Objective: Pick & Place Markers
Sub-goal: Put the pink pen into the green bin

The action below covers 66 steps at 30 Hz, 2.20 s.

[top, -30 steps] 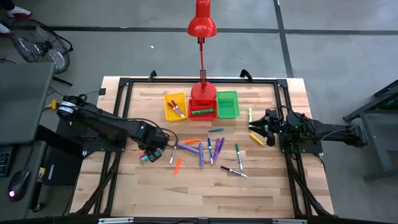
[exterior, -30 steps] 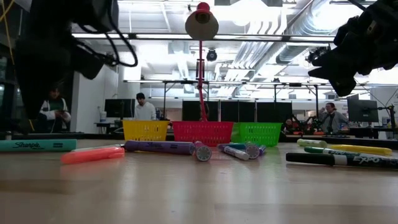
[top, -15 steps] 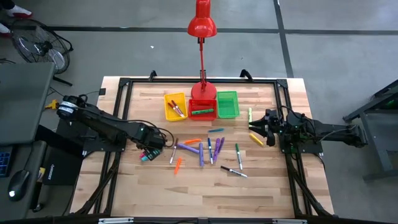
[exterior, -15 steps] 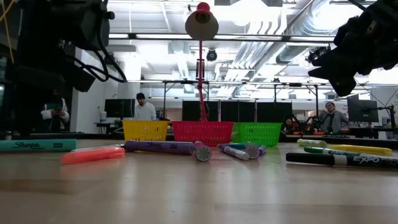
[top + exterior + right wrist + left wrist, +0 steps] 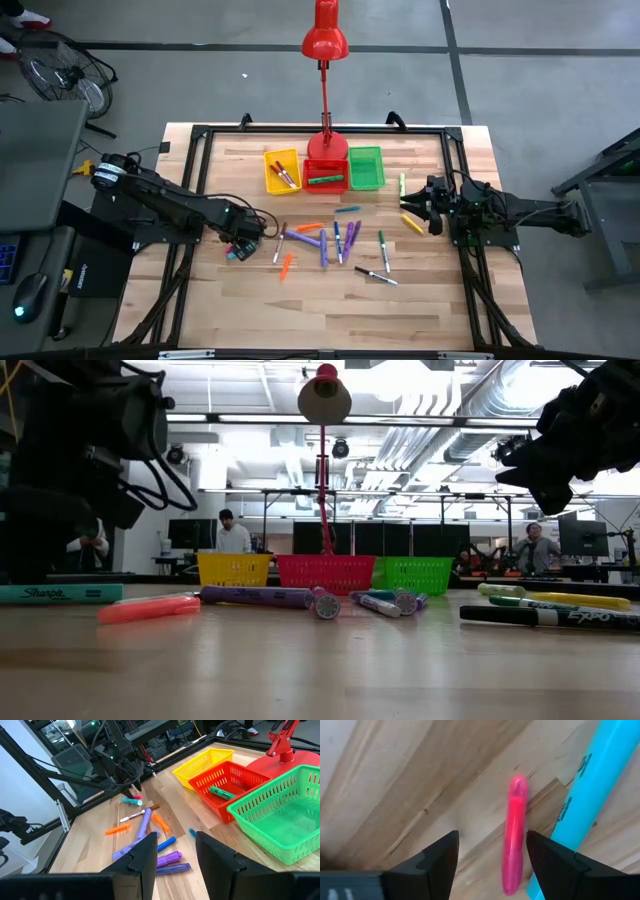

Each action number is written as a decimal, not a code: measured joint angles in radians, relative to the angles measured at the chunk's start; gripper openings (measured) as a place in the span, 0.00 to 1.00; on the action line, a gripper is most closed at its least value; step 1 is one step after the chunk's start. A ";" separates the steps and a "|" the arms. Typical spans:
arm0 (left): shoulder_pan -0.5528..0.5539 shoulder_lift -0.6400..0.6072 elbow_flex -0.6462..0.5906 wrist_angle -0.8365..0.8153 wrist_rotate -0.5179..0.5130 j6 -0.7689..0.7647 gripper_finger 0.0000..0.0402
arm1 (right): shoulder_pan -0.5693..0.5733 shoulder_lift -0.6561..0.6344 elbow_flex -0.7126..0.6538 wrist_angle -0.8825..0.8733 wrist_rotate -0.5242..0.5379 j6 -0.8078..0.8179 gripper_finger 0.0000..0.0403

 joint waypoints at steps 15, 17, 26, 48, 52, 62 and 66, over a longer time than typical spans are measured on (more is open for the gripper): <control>-0.044 -0.003 -0.029 0.016 0.092 0.039 0.50 | 0.000 0.000 0.000 0.000 0.000 0.000 0.31; -0.048 -0.003 -0.037 0.024 0.083 0.030 0.47 | 0.000 0.000 0.000 0.000 0.000 0.000 0.31; -0.046 -0.002 -0.038 0.038 0.067 0.028 0.39 | 0.000 0.000 0.000 0.000 0.000 0.000 0.31; -0.047 -0.001 -0.040 0.073 0.046 0.036 0.18 | 0.000 0.000 0.000 0.000 0.000 0.000 0.31; -0.047 -0.001 -0.038 0.074 0.040 0.054 0.12 | 0.000 0.000 0.000 0.000 0.000 0.000 0.31; -0.045 0.004 0.018 0.066 -0.035 0.051 0.10 | 0.000 0.000 0.000 0.000 0.000 0.000 0.31; -0.044 0.004 0.052 0.038 -0.069 0.043 0.10 | 0.000 0.000 0.000 0.000 0.000 0.000 0.31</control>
